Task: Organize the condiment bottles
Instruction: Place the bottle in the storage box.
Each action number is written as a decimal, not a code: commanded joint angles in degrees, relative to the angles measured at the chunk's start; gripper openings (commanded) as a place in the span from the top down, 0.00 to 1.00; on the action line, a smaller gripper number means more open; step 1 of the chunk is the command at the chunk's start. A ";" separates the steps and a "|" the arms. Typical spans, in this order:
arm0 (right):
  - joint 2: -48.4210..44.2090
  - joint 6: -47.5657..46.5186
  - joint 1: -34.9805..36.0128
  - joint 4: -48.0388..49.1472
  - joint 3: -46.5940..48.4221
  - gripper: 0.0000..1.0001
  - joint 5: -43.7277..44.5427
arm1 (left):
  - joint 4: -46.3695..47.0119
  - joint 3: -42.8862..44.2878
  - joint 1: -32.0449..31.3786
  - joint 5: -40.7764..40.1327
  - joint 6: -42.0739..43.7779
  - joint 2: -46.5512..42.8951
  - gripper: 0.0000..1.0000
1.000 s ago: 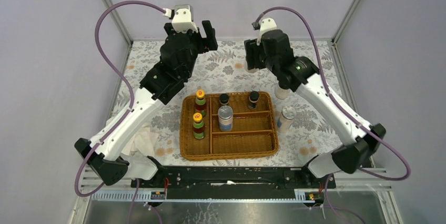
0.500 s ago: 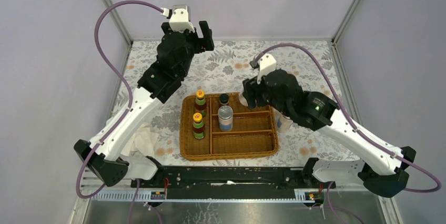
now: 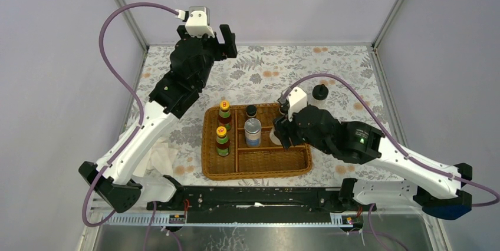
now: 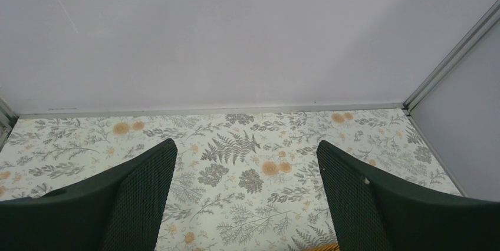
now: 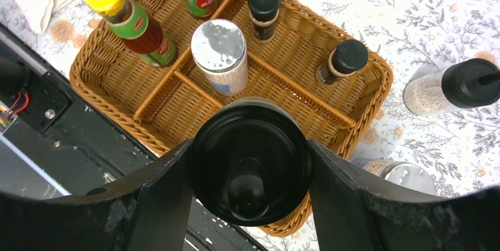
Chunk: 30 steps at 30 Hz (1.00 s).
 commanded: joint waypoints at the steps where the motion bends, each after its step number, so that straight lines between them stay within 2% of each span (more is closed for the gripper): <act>1: -2.79 2.44 2.38 1.11 -1.30 1.00 1.32 | -0.38 -1.14 0.58 0.53 1.34 -1.08 0.07; 17: 3.57 4.27 11.30 6.39 -6.49 1.00 0.15 | -0.71 -1.93 0.52 0.43 1.45 -1.74 0.07; 30: 9.19 2.60 12.20 11.50 -7.30 1.00 -1.71 | -0.41 -3.09 0.57 0.71 1.23 -2.26 0.07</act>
